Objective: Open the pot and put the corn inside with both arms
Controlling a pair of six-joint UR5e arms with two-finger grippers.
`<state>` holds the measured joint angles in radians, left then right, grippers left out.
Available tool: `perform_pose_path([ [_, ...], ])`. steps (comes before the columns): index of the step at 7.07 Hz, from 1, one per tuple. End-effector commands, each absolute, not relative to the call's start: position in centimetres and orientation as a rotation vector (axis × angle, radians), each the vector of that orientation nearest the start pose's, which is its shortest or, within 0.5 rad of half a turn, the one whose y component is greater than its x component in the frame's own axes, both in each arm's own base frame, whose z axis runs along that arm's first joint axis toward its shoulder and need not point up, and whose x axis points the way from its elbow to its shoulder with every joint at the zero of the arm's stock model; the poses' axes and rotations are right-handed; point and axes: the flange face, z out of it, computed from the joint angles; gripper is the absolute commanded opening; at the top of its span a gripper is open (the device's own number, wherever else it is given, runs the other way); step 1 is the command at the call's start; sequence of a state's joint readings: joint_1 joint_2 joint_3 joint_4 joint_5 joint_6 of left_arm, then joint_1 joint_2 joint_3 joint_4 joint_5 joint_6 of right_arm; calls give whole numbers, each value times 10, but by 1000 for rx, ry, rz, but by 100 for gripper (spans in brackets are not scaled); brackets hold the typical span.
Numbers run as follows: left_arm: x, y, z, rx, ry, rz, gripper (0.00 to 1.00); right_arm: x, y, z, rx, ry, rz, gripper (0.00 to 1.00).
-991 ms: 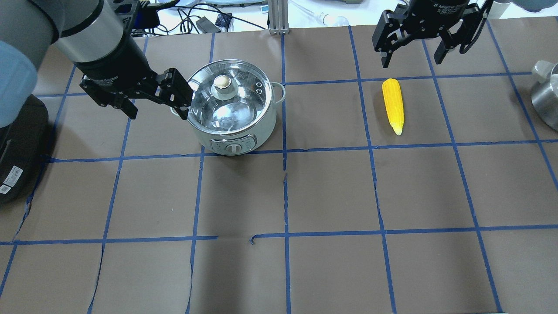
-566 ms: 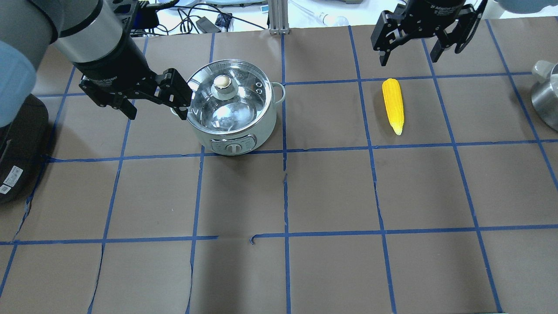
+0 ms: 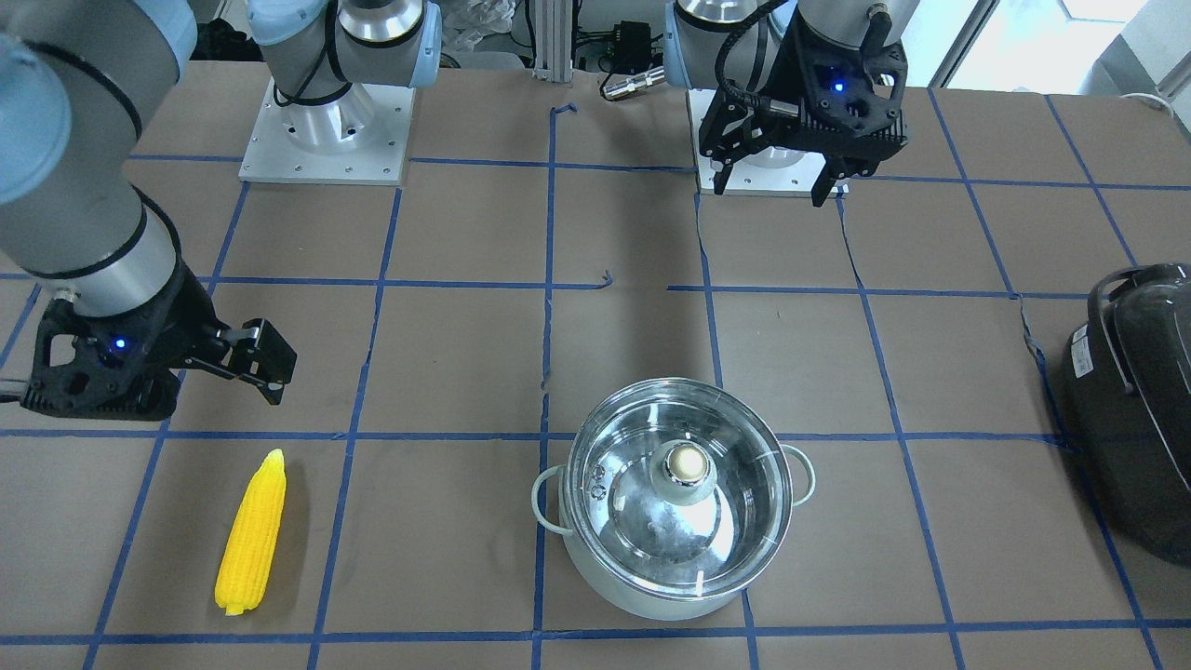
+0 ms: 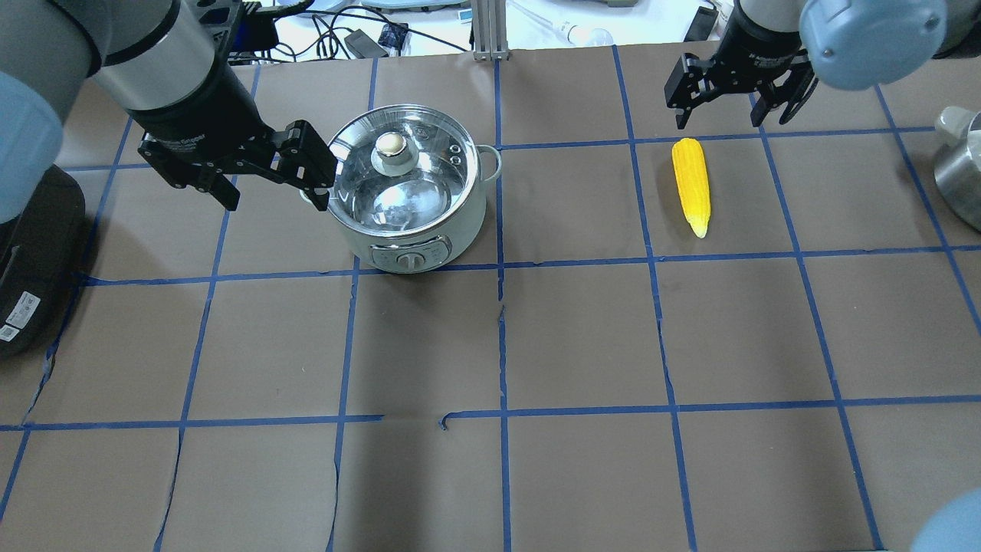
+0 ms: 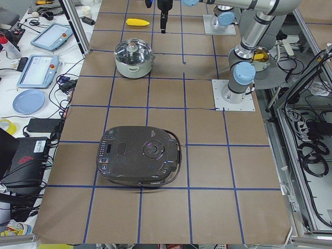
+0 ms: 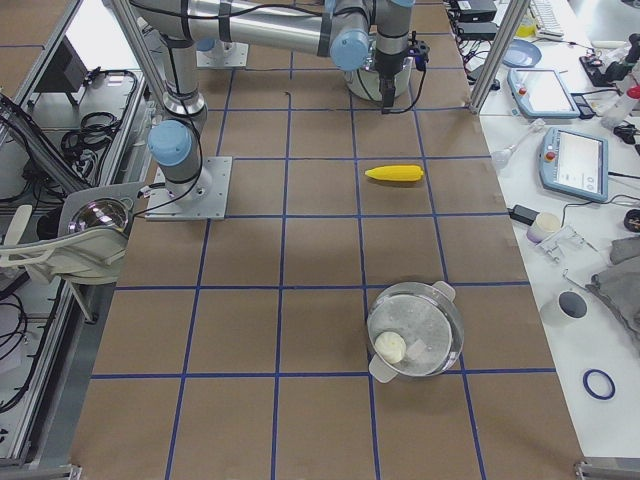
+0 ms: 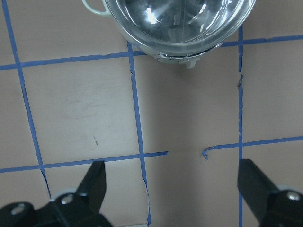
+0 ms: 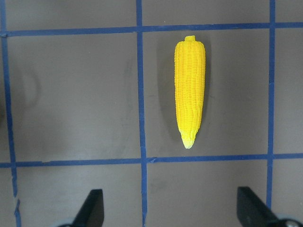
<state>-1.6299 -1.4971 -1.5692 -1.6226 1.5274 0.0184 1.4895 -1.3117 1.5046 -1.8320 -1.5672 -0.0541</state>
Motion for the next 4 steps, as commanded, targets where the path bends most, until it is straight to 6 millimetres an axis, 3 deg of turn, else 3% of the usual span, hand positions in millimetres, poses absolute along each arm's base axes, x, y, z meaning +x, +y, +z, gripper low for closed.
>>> perform_pose_path([
  [1, -168, -451, 519, 137, 3182, -35, 100, 62, -632, 339, 53, 3143, -168, 100],
  [2, -164, -453, 520, 123, 3184, -40, 100, 48, -647, 300, 27, 3155, -136, 100],
  [4, -170, -454, 515, 140, 3183, -23, 100, 41, -670, 260, 33, 3145, -178, 100],
])
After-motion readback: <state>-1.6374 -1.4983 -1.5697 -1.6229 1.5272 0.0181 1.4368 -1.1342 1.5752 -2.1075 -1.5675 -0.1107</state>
